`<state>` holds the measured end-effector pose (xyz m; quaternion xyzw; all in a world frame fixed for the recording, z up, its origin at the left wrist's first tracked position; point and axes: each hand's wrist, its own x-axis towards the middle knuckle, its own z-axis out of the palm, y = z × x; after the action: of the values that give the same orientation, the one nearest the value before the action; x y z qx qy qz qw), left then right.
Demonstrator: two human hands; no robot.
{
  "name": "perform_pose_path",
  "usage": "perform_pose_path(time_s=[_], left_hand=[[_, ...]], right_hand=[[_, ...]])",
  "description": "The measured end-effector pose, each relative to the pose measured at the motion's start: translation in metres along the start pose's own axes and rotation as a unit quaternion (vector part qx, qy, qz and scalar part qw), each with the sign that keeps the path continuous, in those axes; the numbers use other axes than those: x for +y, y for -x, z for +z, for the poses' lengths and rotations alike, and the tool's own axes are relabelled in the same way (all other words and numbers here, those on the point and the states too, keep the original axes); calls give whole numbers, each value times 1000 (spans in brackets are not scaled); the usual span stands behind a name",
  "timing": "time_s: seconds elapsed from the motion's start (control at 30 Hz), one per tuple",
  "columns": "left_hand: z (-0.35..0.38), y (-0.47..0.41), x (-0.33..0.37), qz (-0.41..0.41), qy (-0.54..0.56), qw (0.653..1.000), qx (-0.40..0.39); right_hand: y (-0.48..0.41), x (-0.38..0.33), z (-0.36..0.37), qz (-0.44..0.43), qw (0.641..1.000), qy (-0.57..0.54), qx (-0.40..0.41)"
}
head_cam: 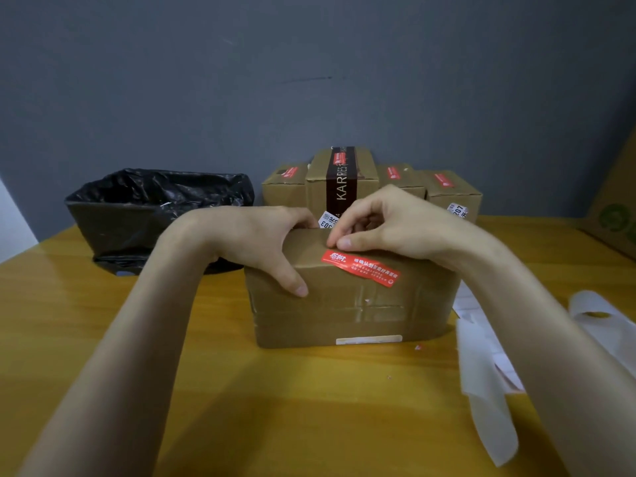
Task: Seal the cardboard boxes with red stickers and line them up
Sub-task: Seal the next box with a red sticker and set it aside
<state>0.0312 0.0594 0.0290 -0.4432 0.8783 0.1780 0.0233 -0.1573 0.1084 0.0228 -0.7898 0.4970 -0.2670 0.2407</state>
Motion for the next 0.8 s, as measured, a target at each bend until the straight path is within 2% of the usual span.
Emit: perform_pose_path(time_s=[0.17,0.63,0.8], left_hand=[[0,-1,0,-1,5,1000,-7],[1,2,0,-3,11,1000,-6],[1,1,0,-4,15,1000,-5]], right_hand=[[-2,-1,3,0,1000,1,-22],[-3,-3,8,-12,1000,21,-13],[-4,-6,15,-3,998,64,1]])
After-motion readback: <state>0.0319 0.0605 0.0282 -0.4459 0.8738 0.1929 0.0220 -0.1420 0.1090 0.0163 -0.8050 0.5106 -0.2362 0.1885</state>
